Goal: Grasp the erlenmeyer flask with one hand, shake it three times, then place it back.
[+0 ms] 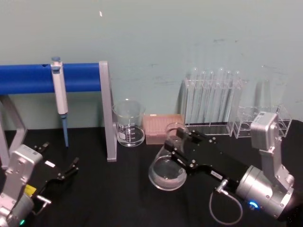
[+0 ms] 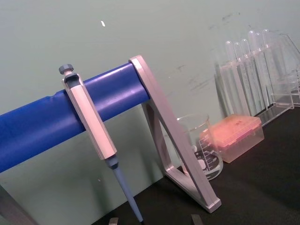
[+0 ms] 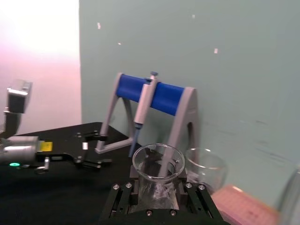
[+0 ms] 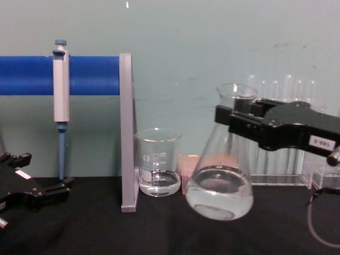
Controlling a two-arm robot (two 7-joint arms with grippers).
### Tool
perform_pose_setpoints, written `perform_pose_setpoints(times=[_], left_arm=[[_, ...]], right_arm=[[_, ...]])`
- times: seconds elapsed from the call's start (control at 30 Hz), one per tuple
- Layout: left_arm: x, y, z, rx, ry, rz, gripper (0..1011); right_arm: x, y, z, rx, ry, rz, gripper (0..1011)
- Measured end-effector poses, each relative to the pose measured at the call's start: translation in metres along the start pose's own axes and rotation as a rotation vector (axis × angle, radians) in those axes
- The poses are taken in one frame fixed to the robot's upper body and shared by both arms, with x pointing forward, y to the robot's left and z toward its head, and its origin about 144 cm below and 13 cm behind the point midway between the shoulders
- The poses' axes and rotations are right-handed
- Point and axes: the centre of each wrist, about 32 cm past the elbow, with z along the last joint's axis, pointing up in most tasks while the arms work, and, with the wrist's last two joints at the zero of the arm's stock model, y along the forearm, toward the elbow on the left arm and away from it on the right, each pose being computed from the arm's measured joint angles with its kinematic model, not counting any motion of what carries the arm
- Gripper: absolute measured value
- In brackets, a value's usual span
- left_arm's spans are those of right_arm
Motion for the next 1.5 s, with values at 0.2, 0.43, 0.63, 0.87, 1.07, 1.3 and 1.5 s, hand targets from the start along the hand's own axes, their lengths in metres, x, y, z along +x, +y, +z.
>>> perform_pose_setpoints(times=[0.2, 0.43, 0.63, 0.87, 1.07, 1.3, 1.5], left_arm=[[0.000, 0.000, 0.000, 0.000, 0.000, 0.000, 1001], [0.000, 0.000, 0.000, 0.000, 0.000, 0.000, 1001], [0.000, 0.000, 0.000, 0.000, 0.000, 0.000, 1001], [0.000, 0.000, 0.000, 0.000, 0.000, 0.000, 1001], [0.000, 0.000, 0.000, 0.000, 0.000, 0.000, 1001], [0.000, 0.000, 0.000, 0.000, 0.000, 0.000, 1001], [0.000, 0.000, 0.000, 0.000, 0.000, 0.000, 1001]], right_arm=[[-0.008, 0.010, -0.001, 0.008, 0.016, 0.053, 449], [-0.016, 0.023, 0.000, 0.015, 0.029, 0.140, 449], [-0.026, 0.036, 0.000, 0.020, 0.040, 0.236, 449], [-0.036, 0.052, 0.000, 0.023, 0.050, 0.328, 449], [-0.038, 0.055, -0.001, 0.024, 0.051, 0.339, 449], [-0.036, 0.054, -0.001, 0.029, 0.049, 0.307, 449], [-0.029, 0.047, -0.002, 0.030, 0.042, 0.241, 449]])
